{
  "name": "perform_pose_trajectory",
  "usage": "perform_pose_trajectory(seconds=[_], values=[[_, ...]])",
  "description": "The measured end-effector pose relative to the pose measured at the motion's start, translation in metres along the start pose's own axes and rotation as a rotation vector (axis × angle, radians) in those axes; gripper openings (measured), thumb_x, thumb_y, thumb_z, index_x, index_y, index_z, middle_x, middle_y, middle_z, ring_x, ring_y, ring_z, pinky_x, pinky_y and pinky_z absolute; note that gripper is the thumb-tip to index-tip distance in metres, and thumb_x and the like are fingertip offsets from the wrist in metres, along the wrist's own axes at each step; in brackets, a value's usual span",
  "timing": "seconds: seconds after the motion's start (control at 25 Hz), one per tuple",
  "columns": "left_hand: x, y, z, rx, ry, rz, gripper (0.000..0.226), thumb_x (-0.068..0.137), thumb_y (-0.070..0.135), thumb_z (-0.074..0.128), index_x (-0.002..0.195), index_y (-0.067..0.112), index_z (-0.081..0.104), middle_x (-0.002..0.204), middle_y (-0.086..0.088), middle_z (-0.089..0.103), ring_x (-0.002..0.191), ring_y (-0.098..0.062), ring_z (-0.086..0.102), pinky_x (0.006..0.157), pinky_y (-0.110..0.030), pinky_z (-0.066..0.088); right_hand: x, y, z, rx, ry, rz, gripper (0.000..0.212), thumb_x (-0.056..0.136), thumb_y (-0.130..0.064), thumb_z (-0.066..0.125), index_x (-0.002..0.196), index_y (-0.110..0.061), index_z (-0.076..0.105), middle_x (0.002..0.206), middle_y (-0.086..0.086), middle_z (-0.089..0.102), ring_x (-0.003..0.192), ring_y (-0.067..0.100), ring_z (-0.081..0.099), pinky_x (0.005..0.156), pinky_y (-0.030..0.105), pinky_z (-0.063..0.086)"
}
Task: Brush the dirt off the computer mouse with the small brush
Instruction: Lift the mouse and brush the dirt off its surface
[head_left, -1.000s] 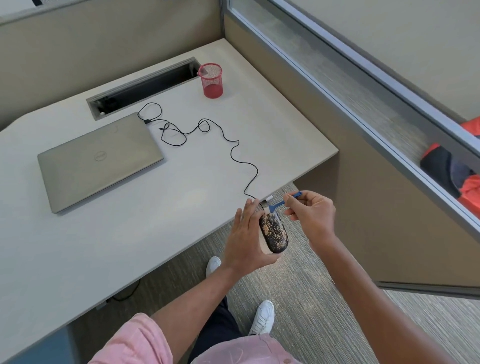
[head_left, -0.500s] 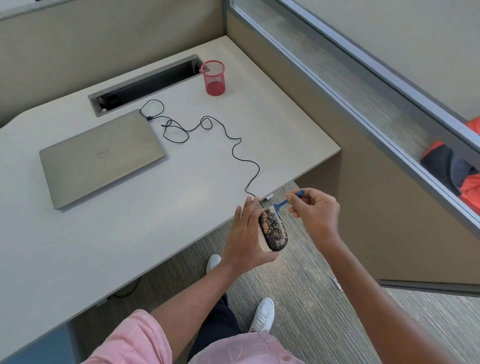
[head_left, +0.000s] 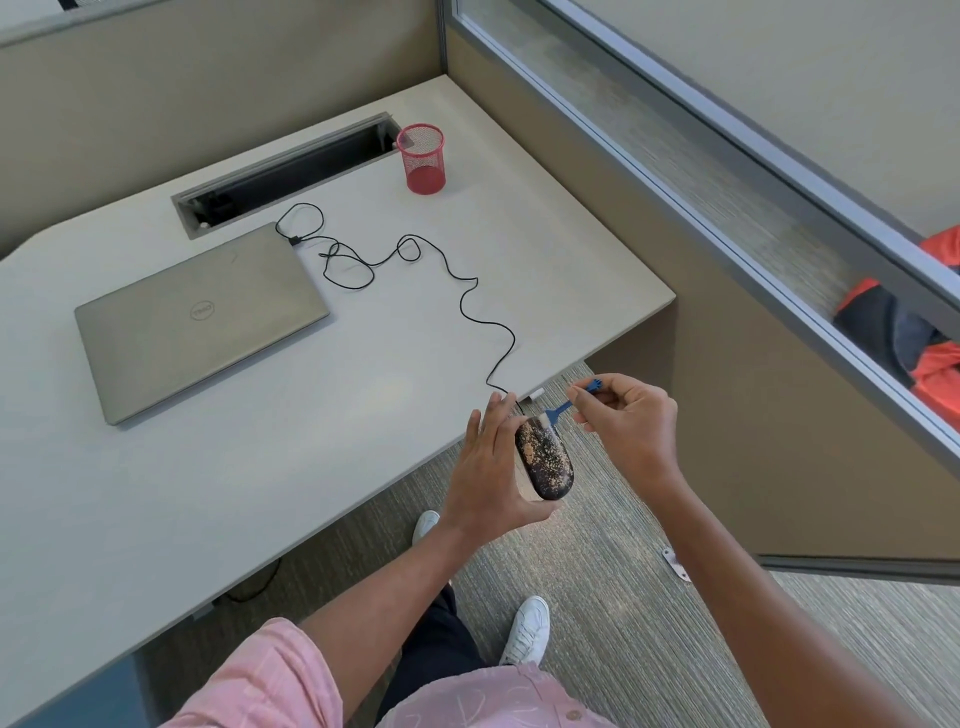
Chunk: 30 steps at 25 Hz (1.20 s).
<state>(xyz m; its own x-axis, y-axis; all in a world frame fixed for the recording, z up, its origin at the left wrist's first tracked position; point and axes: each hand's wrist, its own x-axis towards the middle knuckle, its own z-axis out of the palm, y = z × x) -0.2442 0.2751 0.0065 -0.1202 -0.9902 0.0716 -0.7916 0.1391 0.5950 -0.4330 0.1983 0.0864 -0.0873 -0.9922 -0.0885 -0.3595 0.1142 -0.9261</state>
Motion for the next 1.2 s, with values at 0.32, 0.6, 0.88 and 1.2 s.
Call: perform_pose_trajectory(seconds=[0.32,0.6,0.88,1.2], values=[[0.004,0.003,-0.002,0.009,0.005,0.001,0.119,0.068,0.063,0.097,0.156,0.002,0.043,0.18,-0.011,0.026,0.173,-0.031,0.014,0.14,-0.057,0.014,0.001,-0.002,0.001,0.029,-0.013,0.014,0.008,0.094,-0.016,0.09,0.09,-0.022,0.087,0.071,0.005,0.081,0.072,0.038,0.079,0.072,0.05,0.07],[0.005,0.004,-0.007,0.002,-0.015,0.006,0.119,0.069,0.062,0.097,0.157,0.002,0.044,0.18,-0.01,0.027,0.173,-0.029,0.012,0.14,-0.056,0.013,0.008,0.002,-0.004,0.124,0.02,0.052,0.008,0.093,-0.013,0.09,0.089,-0.02,0.088,0.072,0.011,0.081,0.064,0.022,0.074,0.071,0.043,0.068],[0.007,0.008,-0.009,-0.004,-0.019,0.005,0.115,0.071,0.061,0.096,0.156,0.002,0.045,0.18,-0.011,0.028,0.173,-0.029,0.013,0.141,-0.054,0.012,0.011,0.011,-0.013,0.126,0.062,0.131,0.012,0.093,-0.01,0.09,0.086,-0.02,0.088,0.07,0.011,0.081,0.062,0.017,0.074,0.072,0.039,0.07],[0.007,0.007,-0.009,-0.012,-0.008,0.016,0.117,0.07,0.06,0.096,0.157,0.003,0.043,0.18,-0.009,0.027,0.173,-0.027,0.013,0.141,-0.052,0.01,0.013,0.008,-0.006,0.235,0.03,0.164,0.007,0.092,-0.011,0.091,0.087,-0.015,0.088,0.073,0.013,0.082,0.064,0.018,0.075,0.069,0.033,0.065]])
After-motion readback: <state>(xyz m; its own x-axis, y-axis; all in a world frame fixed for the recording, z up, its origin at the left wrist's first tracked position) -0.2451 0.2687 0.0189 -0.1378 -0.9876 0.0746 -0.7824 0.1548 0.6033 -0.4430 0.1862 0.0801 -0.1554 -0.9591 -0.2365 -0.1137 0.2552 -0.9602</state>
